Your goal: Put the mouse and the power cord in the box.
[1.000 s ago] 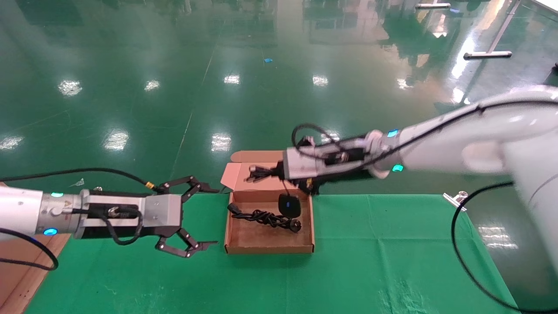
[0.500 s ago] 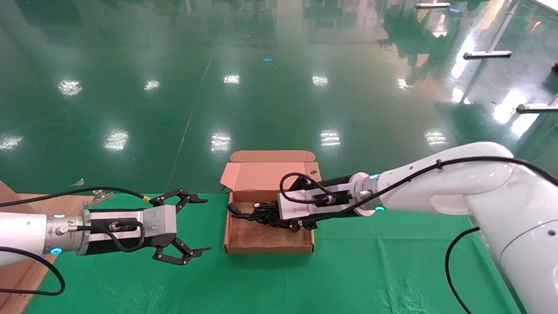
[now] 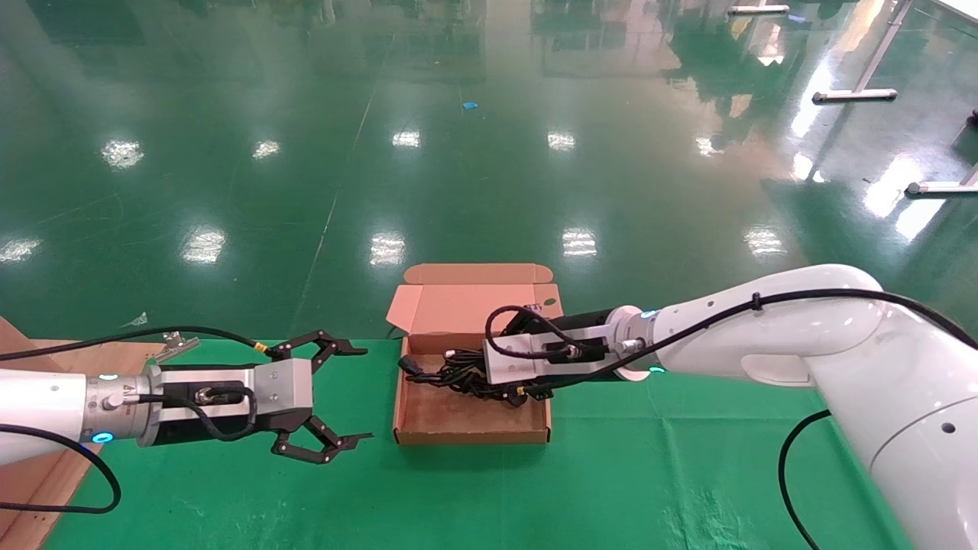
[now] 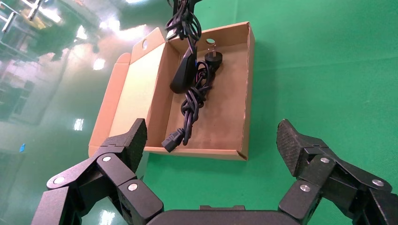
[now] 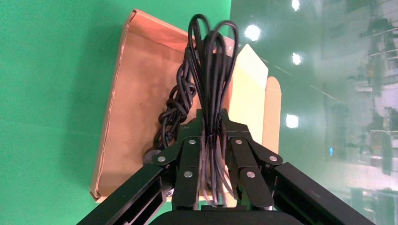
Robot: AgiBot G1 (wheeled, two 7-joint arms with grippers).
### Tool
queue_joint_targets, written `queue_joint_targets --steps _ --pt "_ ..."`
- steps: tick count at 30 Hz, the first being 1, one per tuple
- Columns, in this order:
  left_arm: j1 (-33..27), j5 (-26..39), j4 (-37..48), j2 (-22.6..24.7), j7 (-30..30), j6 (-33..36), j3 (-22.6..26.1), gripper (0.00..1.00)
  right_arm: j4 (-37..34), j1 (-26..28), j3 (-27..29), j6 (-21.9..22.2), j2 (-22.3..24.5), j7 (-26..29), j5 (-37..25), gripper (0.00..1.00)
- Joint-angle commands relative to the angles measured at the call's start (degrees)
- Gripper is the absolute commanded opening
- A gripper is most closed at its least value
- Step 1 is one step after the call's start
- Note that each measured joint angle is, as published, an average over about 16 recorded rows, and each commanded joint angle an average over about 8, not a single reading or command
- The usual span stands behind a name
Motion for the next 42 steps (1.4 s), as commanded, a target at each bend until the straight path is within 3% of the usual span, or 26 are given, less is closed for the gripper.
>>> queue_joint_targets --steps 1,16,42 --pt "-0.01 0.04 -0.10 0.01 -0.02 0.01 0.02 1.00 -0.03 0.02 0.14 -0.12 0.01 -0.03 -0.08 1.00" --pt "1.11 -0.37 -2.85 -0.86 -2.31 0.33 -1.30 1.00 2.51 -1.45 2.25 -2.54 2.52 2.38 2.34 1.00" --pt "13.45 -7.05 -29.03 -10.16 -27.15 5.91 -17.05 1.00 24.20 -15.17 13.30 -15.82 21.24 21.28 24.72 1.00"
